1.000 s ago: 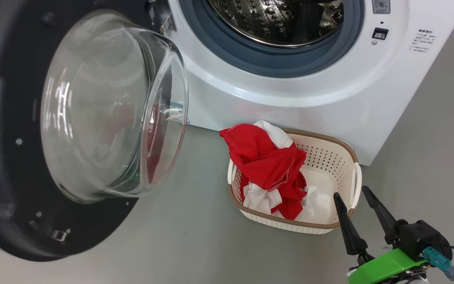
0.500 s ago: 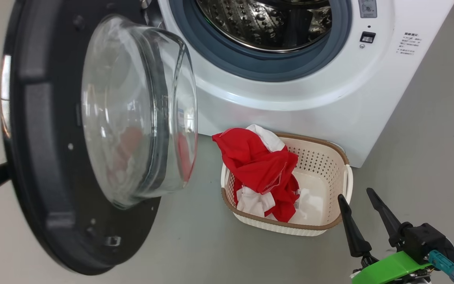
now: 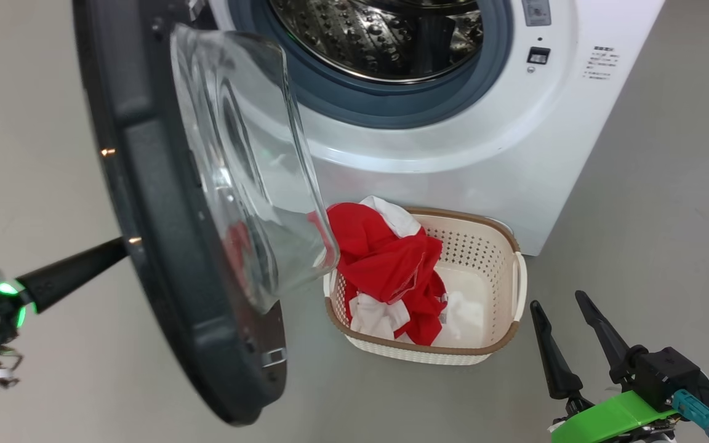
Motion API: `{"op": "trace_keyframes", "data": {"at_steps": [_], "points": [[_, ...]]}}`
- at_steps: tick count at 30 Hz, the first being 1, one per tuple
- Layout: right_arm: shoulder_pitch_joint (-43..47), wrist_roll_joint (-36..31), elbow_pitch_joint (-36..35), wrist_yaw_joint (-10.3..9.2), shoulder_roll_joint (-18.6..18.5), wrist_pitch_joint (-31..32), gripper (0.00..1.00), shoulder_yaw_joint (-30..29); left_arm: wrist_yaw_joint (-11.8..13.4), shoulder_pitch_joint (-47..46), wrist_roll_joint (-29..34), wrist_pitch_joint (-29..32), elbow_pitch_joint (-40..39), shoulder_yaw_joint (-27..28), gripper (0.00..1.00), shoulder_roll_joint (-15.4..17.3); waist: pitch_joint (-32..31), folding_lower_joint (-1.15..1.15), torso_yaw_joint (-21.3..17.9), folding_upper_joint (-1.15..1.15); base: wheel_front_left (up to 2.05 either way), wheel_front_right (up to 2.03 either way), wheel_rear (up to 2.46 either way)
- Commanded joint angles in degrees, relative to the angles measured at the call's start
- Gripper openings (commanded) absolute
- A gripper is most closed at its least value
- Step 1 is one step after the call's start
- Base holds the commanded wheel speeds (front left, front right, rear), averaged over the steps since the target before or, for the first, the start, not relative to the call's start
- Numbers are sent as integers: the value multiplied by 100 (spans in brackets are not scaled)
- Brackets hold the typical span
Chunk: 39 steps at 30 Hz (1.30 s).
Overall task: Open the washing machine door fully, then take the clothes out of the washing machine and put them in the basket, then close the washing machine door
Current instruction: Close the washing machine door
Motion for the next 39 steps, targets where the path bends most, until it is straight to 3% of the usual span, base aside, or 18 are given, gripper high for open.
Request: {"op": "trace_keyframes", "data": {"at_steps": [1, 8, 26, 31, 35, 37, 38, 39], "points": [[-51, 73, -156, 28, -2, -37, 100, 132, -41, -280, -41, -45, -212, 217, 0, 149, -3, 0, -48, 0, 0, 0, 0], [-66, 110, -151, 28, -2, -37, 100, 179, -41, -456, 101, -233, -312, 54, 0, -176, -21, 0, -132, 0, 0, 0, 0], [12, 228, -125, 28, -2, -37, 100, 248, -41, 359, 392, -1216, -308, 193, 0, -344, -215, 0, 2, 0, 0, 0, 0], [-3, 240, -99, 28, -2, -37, 100, 263, -41, 685, 460, -1670, -234, 245, 35, -421, -255, 0, 93, 0, 0, 0, 0], [9, 255, -77, 28, -2, -37, 100, 283, -41, 964, 501, -2017, -156, 223, 50, -482, -302, 0, 155, 0, 0, 0, 0], [11, 264, -65, 28, -2, -37, 100, 295, -41, 1099, 488, -2240, -105, 263, 67, -529, -329, 0, 174, 0, 0, 0, 0], [11, 264, -65, 28, -2, -37, 100, 295, -41, 1099, 488, -2240, -105, 263, 67, -529, -329, 0, 174, 0, 0, 0, 0], [9, 269, -58, 28, -2, -37, 100, 304, -41, 1167, 498, -2353, -77, 281, 75, -541, -337, 0, 178, 0, 0, 0, 0]]}}
